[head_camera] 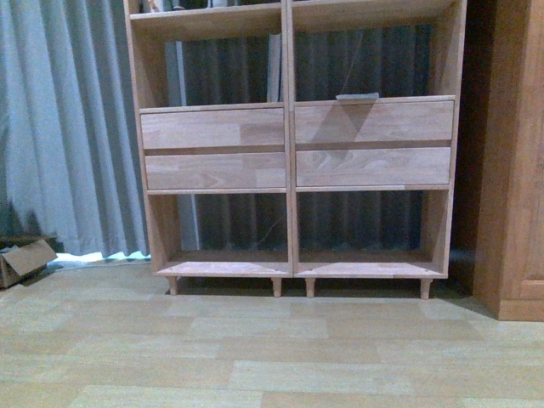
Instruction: Organize books on shelf
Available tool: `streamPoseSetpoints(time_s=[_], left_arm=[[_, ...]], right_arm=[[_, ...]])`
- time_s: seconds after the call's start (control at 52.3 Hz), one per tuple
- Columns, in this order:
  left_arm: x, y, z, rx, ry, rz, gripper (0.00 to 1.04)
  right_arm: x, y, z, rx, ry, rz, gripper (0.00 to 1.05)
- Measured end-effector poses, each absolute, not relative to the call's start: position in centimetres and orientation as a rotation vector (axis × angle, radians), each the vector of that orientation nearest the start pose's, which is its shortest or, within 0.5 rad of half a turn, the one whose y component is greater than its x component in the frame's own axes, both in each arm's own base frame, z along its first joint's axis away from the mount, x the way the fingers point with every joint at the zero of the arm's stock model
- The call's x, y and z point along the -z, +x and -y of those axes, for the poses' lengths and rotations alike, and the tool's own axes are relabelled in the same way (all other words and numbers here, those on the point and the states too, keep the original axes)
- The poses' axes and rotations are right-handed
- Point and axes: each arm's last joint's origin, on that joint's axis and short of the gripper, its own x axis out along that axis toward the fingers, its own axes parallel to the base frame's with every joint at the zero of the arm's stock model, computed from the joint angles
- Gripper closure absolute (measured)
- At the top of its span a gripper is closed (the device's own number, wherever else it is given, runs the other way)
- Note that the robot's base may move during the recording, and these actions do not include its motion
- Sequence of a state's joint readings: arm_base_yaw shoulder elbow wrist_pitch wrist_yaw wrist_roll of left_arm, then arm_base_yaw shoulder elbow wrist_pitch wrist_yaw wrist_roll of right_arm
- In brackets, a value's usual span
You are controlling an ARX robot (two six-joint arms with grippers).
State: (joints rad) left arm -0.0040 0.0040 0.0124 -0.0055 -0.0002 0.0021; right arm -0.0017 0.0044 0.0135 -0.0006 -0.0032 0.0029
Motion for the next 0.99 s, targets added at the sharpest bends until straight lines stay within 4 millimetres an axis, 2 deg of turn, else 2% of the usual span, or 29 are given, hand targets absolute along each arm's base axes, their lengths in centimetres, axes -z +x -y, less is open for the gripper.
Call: streamPoseSetpoints(time_s=[0.994], left_arm=[[-16.69,9.72,0.04,0.004,0.002,0.003,0.07]], right_arm=[[-16.77,9.71,0.01,-0.002,0.003,0.009,0.07]])
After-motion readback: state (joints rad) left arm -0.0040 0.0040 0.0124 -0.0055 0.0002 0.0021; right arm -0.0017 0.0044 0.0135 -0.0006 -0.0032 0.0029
